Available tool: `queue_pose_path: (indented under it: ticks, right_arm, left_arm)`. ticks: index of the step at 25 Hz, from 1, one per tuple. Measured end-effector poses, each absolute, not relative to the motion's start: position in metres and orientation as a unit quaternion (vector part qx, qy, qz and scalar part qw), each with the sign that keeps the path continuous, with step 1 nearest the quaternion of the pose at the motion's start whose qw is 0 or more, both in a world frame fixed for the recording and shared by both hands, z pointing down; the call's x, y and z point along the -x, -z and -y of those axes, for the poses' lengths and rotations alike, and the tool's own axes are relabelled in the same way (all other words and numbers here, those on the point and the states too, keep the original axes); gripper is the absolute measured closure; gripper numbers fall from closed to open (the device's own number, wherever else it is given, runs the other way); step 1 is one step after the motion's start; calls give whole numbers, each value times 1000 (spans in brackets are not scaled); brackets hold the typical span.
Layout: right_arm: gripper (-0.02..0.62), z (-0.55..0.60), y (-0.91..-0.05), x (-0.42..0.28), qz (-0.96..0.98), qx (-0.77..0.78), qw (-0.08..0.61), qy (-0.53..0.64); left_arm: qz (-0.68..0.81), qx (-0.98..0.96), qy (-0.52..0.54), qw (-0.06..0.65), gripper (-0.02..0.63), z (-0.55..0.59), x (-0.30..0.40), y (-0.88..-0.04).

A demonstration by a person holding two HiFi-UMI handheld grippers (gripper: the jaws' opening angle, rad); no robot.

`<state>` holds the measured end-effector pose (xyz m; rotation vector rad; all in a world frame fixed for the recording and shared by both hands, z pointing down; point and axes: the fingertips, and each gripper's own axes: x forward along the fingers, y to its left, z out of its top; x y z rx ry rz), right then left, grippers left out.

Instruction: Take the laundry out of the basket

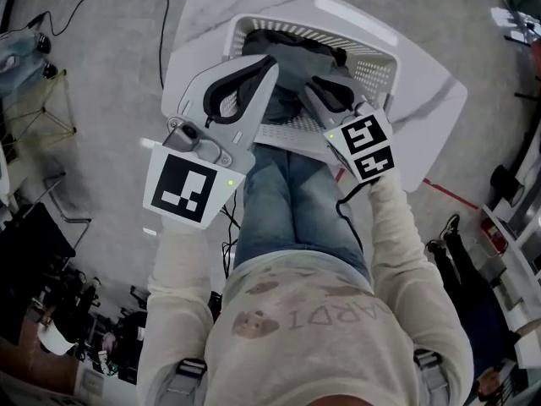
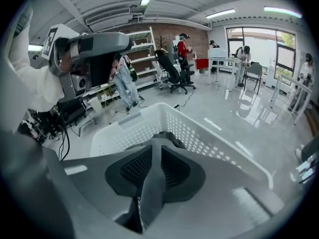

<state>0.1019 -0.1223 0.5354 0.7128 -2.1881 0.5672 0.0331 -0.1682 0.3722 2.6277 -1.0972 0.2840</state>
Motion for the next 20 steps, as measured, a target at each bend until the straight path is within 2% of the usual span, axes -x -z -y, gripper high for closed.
queue_pose_path:
  ticks: [3,7,9,13,20]
  right_arm:
    - [452,124,-556,-98,849,-270,401,-212]
    - [277,128,-587,-95,837,-249,449,-187]
    - [217,126,-604,-92,830,-230,475,-183]
    - [160,121,-641,-91,811,-195,525,-167]
    - [137,120,-702,-89,781,-149,592,-131]
  left_arm:
    - [373,-910,-99,149,605,173,-31,-385]
    - [363,-913,-101,154,605,183,-28,-400]
    - [358,-914,-101,159,605,186,-26,-405]
    - [352,-916,-99,166,605,190,-22,-413]
    - [345,-916,-106,175,605,193,-16,-430]
